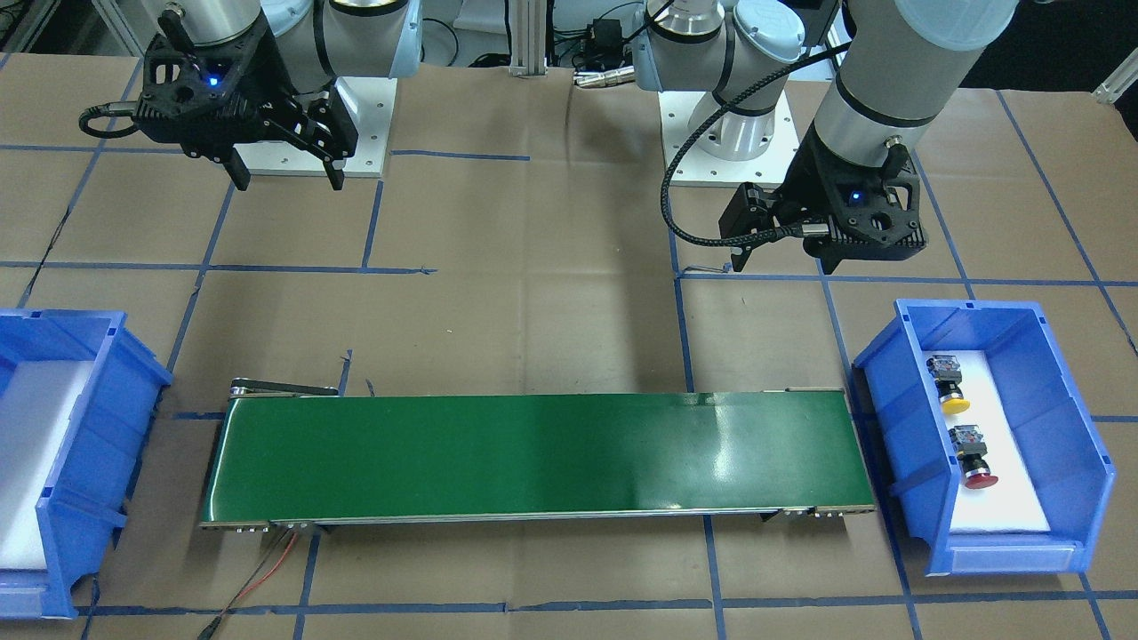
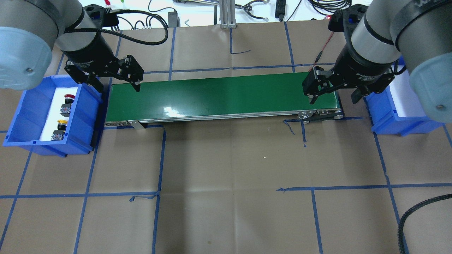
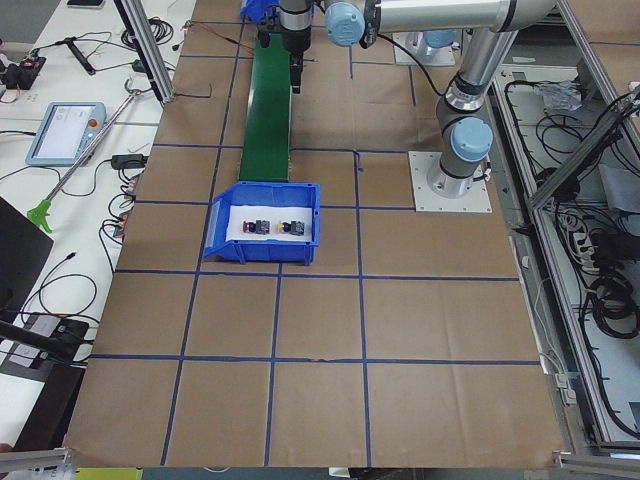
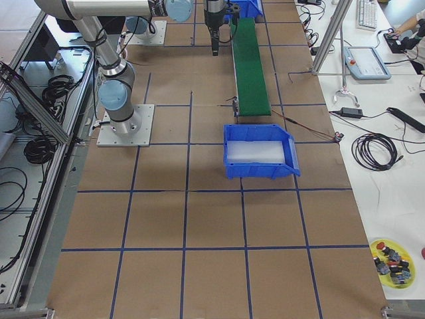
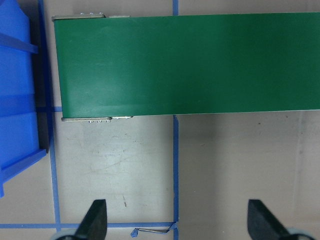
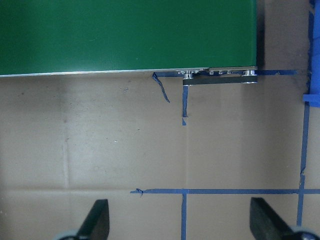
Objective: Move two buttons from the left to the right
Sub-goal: 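Move the left gripper over the blue bin holding the buttons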
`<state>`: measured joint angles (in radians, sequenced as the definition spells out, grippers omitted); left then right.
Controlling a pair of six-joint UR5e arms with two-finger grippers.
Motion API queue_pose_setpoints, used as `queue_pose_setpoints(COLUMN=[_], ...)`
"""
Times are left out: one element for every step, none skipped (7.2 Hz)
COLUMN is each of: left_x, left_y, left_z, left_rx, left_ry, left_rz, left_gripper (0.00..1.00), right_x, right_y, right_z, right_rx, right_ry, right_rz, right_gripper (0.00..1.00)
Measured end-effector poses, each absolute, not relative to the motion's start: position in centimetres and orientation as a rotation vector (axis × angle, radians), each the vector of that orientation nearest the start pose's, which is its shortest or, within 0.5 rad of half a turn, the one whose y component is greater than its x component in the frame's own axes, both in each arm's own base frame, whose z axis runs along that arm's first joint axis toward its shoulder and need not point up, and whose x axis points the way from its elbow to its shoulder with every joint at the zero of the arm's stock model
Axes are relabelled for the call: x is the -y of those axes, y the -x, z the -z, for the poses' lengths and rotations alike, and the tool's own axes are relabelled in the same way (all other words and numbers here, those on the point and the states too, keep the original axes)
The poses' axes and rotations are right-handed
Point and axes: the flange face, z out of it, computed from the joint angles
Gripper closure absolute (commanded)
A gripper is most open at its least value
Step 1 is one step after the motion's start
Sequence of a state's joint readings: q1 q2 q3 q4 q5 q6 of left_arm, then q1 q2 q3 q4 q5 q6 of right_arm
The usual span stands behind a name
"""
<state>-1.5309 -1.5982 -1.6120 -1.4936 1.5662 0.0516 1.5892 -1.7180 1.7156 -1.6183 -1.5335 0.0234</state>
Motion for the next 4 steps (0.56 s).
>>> queue_pose_setpoints(left_x=[50.84, 50.89, 50.96, 51.07], left_y=[11.35, 11.32, 11.25, 11.04], left_z=[-46.19, -46.13, -46.05, -45.98], left_rx=[-3.146, -3.147, -3.147, -3.147], left_ry=[-0.019, -0.018, -0.016, -0.015], left_rz=[0.016, 0.015, 0.013, 0.012], left_gripper=[0.0, 0.0, 0.0, 0.0], right_x=[43.17, 43.17, 43.18, 43.19], right_y=[-14.53, -14.53, -14.51, -14.46], right_z=[-48.94, -48.95, -48.96, -48.97], right_rx=[-3.103, -3.103, -3.104, -3.105], right_ry=[-0.005, -0.005, -0.005, -0.006], right_rz=[0.076, 0.077, 0.077, 0.077], right_gripper=[0.0, 0.0, 0.0, 0.0])
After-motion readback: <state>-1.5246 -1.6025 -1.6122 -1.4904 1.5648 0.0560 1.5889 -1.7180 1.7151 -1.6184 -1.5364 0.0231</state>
